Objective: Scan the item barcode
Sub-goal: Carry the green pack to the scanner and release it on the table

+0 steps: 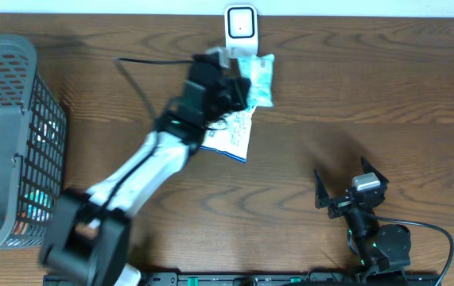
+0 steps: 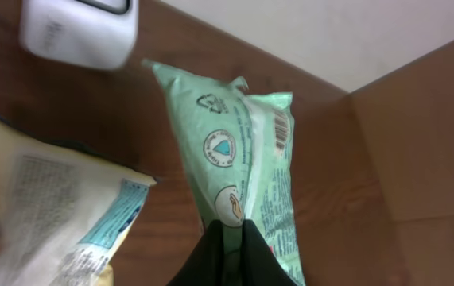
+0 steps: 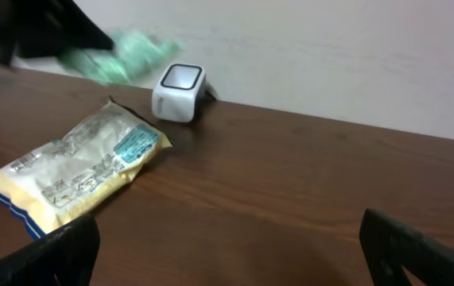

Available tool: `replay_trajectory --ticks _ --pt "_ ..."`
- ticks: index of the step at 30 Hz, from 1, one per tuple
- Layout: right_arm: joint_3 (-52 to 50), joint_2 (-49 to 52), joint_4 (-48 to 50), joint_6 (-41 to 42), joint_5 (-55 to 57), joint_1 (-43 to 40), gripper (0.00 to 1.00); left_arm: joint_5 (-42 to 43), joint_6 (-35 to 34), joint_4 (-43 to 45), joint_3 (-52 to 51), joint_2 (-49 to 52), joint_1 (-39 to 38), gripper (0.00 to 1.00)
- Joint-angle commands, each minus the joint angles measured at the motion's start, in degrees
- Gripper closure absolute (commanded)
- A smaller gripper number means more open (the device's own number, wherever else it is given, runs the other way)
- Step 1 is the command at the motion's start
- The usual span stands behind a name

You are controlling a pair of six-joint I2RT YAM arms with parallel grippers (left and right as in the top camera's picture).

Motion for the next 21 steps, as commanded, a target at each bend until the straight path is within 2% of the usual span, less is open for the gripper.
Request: replay_trajectory --ticks 1,2,3,5,6,9,14,17,18,21 --pt "-0.07 -0.2 -0.17 0.52 0.13 0.39 0.01 -4.7 0.07 8.13 0.72 9.11 -3.93 0.93" --pt "-0.07 -0.2 -0.17 0.52 0.13 0.39 0.01 -4.7 0.07 9.51 0.72 10.58 -4.46 0.93" --pt "-0.07 -0.2 -0.17 0.52 0.13 0.39 0.01 -4.7 0.09 10.56 0.72 12.26 -5.05 0.86" --pt "-0.07 -0.2 -0.17 0.52 0.13 0.39 0.01 -4.68 0.11 10.62 0.72 13.92 -5.53 0.65" --pt "-0.07 -0.2 -0.17 0.52 0.13 0.39 0.01 -4.66 0.11 10.08 0.72 14.51 -5.62 0.47" --pt "-0.07 -0.2 -0.17 0.52 0.13 0.39 0.01 -4.52 0.61 9.62 0.72 14.14 -5.4 0.19" --pt "-0.07 -0.2 -0.17 0.52 0.13 0.39 0.01 1.66 5.95 9.53 0.74 0.79 1.57 0.18" --pt "-0.07 -0.2 -0.17 0.52 0.13 0.39 0.01 2.69 5.99 7.15 0.74 -9.25 7.34 0.18" --pt "-0.07 -0.2 -0.17 0.52 0.13 0.39 0.01 2.69 7.61 3.65 0.74 -16.87 13.14 0.18" --pt "-0.07 -0.2 -0.17 0.52 0.13 0.39 0.01 2.62 12.28 -1.38 0.74 -26.18 22.82 0.18"
